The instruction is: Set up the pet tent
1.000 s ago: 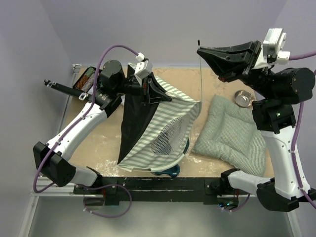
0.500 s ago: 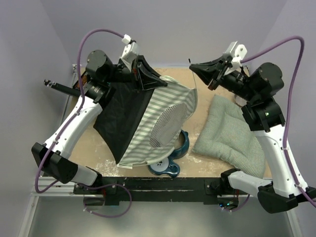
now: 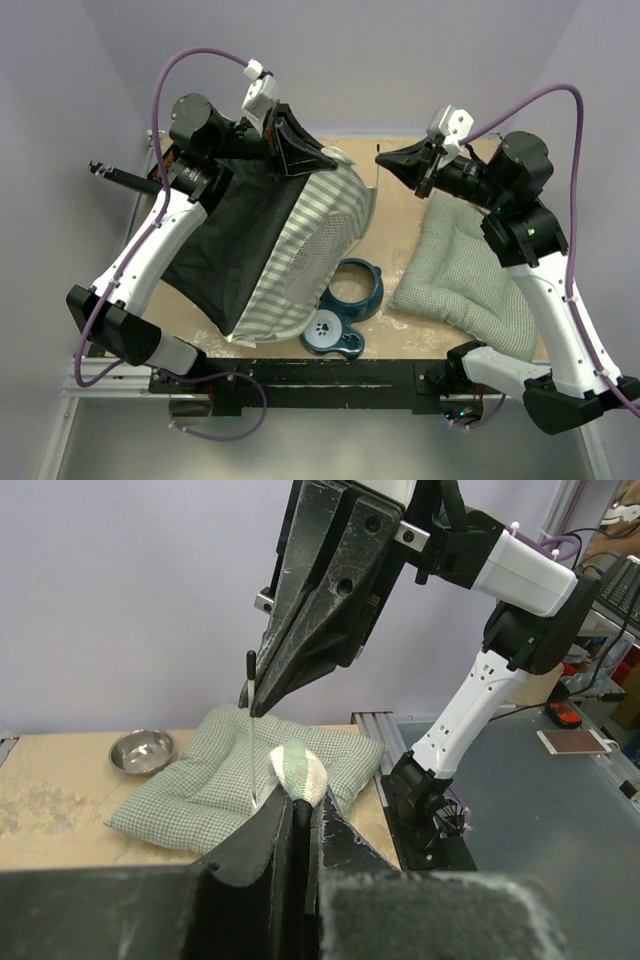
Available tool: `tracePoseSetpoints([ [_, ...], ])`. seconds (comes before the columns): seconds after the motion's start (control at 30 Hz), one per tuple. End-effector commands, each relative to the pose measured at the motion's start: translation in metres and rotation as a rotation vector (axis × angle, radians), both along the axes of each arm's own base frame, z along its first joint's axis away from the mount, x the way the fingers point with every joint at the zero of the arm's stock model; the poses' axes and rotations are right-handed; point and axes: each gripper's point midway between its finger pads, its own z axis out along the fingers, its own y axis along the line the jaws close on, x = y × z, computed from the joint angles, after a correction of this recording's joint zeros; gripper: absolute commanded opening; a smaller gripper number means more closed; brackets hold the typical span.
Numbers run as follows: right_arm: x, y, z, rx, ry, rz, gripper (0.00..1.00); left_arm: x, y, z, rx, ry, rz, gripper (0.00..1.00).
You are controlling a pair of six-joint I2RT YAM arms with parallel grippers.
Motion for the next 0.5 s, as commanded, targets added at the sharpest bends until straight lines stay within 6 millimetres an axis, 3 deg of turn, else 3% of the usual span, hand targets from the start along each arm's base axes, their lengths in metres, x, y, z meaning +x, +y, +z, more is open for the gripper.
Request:
tracePoseSetpoints([
  [0.0, -0.004, 0.014, -0.047, -0.084, 0.127, 0.082, 0.00, -0.019, 0.011, 0.050, -0.103, -0.181, 0.013, 0.00],
  [0.17, -0.006, 0.029, -0.060, -0.103, 0.158, 0.114, 0.00, -0.019, 0.011, 0.055, -0.113, -0.197, 0.012, 0.00],
  [0.47, -0.011, 0.036, -0.077, -0.132, 0.181, 0.142, 0.00, -0.016, 0.011, 0.060, -0.125, -0.195, 0.031, 0.00],
])
